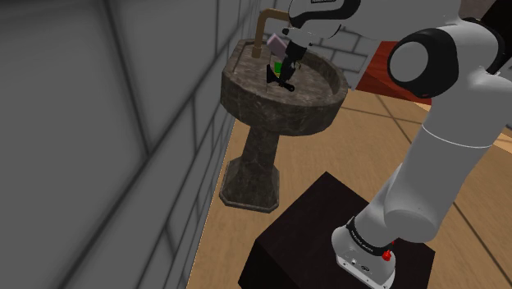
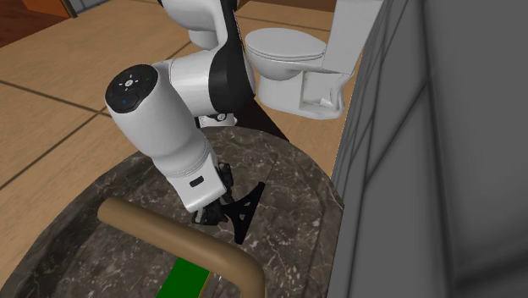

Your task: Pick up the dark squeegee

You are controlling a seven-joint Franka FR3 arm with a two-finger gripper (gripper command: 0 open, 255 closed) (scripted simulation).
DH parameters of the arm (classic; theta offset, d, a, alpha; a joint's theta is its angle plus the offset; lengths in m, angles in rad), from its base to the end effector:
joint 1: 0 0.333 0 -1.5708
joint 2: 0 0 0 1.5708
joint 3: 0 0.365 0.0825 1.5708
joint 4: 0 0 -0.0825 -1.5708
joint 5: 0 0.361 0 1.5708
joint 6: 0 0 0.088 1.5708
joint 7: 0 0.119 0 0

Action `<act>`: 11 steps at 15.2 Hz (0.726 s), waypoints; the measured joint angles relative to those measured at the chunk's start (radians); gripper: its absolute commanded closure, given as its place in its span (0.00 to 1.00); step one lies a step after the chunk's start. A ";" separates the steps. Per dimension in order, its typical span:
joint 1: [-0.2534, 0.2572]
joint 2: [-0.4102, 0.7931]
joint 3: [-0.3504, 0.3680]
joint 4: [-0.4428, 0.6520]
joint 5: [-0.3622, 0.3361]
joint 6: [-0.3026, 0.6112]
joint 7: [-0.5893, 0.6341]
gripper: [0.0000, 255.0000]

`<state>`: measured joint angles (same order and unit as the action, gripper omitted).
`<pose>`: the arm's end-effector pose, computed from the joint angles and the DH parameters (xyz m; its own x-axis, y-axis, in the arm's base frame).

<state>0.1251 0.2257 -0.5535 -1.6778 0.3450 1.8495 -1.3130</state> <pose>0.5769 -0.1968 0.5269 0.6912 0.6954 0.1967 0.7181 -0.6915 -0.0782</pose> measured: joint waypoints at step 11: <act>-0.005 -0.003 -0.003 0.076 -0.008 -0.076 0.019 1.00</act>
<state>0.1200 0.2224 -0.5570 -1.6022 0.3373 1.7736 -1.2945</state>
